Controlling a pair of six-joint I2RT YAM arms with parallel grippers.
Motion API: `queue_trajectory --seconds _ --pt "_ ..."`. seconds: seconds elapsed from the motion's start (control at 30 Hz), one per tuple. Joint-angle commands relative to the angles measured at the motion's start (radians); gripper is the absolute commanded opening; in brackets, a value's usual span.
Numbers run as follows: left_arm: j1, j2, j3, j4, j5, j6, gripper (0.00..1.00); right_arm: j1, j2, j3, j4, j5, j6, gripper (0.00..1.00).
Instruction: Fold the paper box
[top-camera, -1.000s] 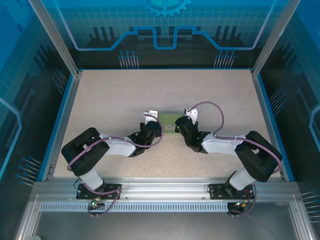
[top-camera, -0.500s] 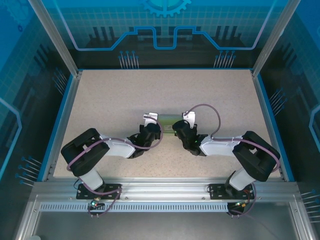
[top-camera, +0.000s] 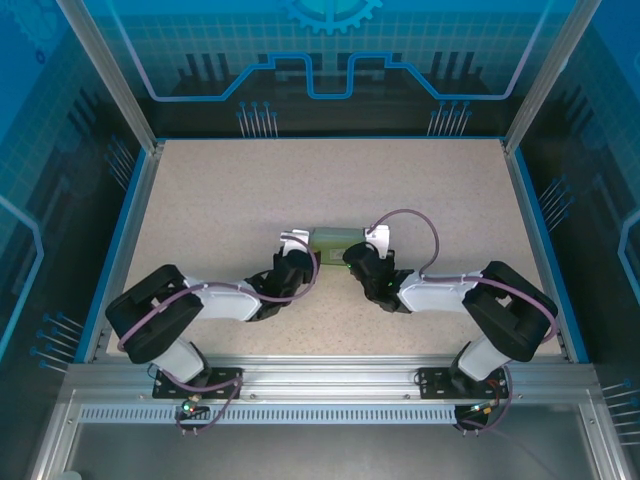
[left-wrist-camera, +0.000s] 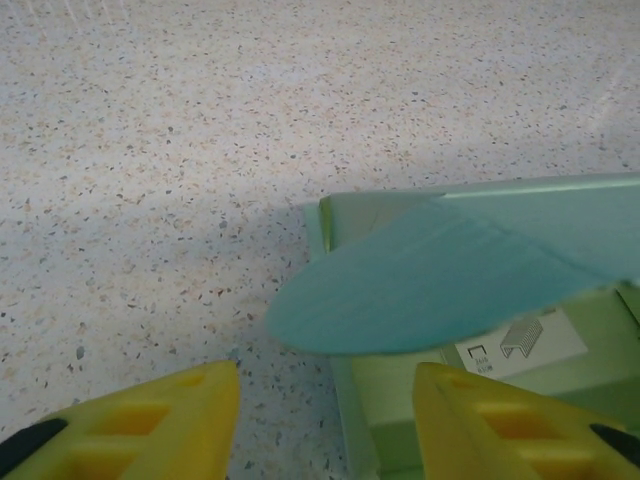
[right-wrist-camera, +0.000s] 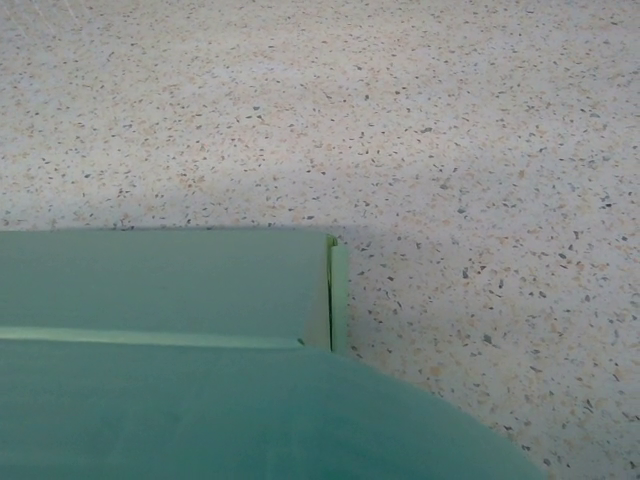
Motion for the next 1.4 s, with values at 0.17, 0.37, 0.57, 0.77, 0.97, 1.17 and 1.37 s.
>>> queue_trajectory --seconds 0.17,0.37,0.57,0.77,0.97,1.17,1.37 --pt "-0.006 -0.242 -0.035 -0.242 0.112 -0.044 0.57 0.018 0.010 0.021 -0.085 0.035 -0.003 0.02" --pt "0.003 -0.415 0.066 -0.479 0.176 -0.013 0.63 0.018 0.024 0.036 -0.082 0.036 -0.013 0.03" --pt "0.119 -0.329 0.265 -0.626 0.367 -0.017 0.66 0.015 0.035 0.044 -0.071 0.031 -0.025 0.03" --pt "0.222 -0.119 0.482 -0.713 0.516 0.008 0.67 0.011 0.030 0.042 -0.070 0.029 -0.032 0.03" --pt "0.224 0.075 0.669 -0.821 0.563 0.092 0.67 0.002 0.026 0.038 -0.072 0.026 -0.040 0.04" --pt "0.224 0.172 0.706 -0.856 0.573 0.138 0.67 -0.005 0.026 0.043 -0.082 0.024 -0.050 0.06" --pt "0.217 0.200 0.679 -0.836 0.570 0.145 0.67 -0.007 0.013 0.037 -0.105 0.024 -0.058 0.11"
